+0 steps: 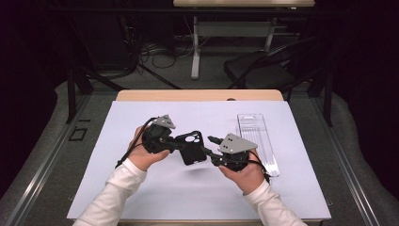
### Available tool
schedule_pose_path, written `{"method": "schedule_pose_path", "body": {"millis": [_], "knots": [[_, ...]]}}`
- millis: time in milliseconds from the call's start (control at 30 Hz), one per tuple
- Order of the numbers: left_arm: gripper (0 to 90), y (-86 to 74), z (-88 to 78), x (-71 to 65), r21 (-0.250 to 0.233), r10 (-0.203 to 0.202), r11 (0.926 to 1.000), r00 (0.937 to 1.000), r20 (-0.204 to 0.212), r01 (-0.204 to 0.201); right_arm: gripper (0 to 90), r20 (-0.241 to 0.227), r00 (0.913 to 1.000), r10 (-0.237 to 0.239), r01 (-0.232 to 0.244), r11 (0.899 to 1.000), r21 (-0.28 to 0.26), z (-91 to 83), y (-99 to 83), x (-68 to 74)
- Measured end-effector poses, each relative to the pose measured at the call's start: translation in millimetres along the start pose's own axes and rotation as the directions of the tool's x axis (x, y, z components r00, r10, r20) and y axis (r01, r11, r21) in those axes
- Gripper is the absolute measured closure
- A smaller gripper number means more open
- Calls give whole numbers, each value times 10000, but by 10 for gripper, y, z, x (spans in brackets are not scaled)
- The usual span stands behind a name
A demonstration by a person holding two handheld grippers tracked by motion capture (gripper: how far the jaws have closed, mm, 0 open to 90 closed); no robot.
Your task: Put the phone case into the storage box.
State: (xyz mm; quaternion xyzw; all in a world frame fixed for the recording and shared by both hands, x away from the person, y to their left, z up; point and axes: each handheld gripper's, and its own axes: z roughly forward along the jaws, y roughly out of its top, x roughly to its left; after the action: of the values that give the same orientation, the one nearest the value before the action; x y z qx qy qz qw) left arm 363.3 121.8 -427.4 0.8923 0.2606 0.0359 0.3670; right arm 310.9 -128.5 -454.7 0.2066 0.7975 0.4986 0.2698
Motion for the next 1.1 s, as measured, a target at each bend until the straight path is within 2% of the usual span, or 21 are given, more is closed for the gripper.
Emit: {"method": "schedule_pose_path", "body": {"millis": [333,633,833,1100], "knots": [[813,42,38,-36,333,220,9992,9998,-27,-219,650,149,9988,-467,462,9984,319,25,87,-36],[813,69,77,-77,619,492,9969,9988,-38,-489,700,-2,9990,-436,435,9977,524,26,157,-53],[813,88,100,-112,721,663,9952,9978,-19,-660,709,108,9969,-785,774,9938,799,30,213,-44],[813,113,101,-151,770,821,9937,9966,-11,-818,747,-33,9967,-811,809,9902,1141,31,254,-49]]}}
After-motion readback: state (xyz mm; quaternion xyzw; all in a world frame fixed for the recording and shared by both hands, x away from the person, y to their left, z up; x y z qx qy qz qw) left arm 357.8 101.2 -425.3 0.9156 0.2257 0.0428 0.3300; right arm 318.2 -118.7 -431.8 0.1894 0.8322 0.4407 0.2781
